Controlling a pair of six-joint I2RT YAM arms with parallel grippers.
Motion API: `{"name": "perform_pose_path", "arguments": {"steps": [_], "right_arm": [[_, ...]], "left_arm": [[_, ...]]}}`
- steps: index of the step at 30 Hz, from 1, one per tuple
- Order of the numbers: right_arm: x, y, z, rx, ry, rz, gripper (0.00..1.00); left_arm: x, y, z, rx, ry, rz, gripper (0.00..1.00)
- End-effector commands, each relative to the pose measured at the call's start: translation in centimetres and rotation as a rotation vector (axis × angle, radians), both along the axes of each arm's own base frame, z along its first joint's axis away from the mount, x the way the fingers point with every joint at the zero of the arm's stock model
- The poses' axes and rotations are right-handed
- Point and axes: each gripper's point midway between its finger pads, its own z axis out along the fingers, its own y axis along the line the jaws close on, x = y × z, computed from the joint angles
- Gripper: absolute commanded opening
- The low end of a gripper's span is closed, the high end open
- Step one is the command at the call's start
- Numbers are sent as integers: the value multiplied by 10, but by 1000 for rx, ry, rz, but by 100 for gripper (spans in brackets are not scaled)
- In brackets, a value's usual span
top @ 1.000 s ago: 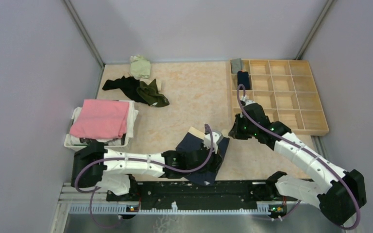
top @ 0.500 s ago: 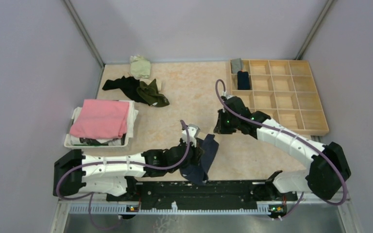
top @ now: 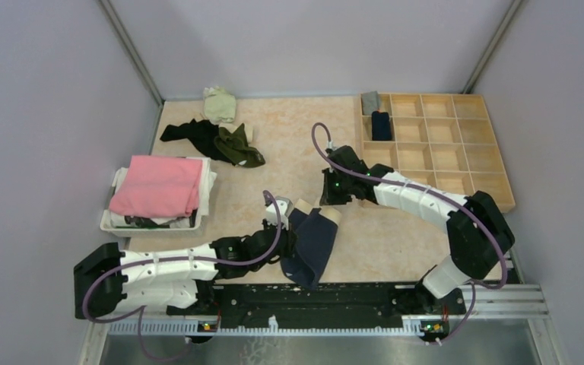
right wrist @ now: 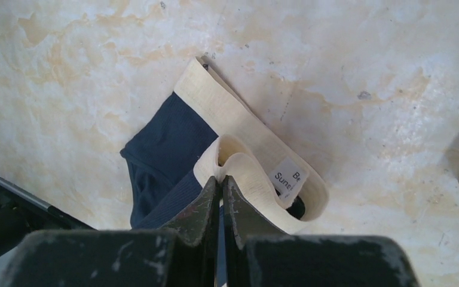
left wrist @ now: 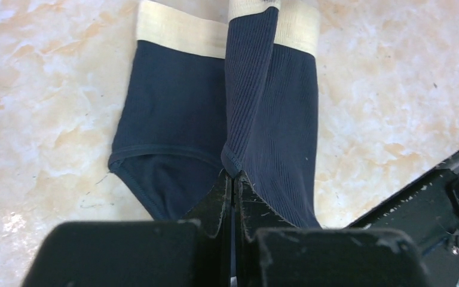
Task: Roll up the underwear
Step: Fold the underwear at the center of the board.
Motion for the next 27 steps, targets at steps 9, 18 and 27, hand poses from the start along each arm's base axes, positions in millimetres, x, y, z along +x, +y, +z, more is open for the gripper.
{"name": "perform_pose_path", "arguments": {"steps": [9, 18, 27], "right_arm": [[39, 34, -1, 9, -65, 47, 0], [51, 44, -17, -17, -51, 62, 0], [56, 53, -11, 15, -70, 88, 32]], "left_arm": [[20, 26, -21, 14, 6, 112, 0], [31, 35, -35, 47, 16, 150, 2], [38, 49, -44, 79, 23, 209, 25]]}}
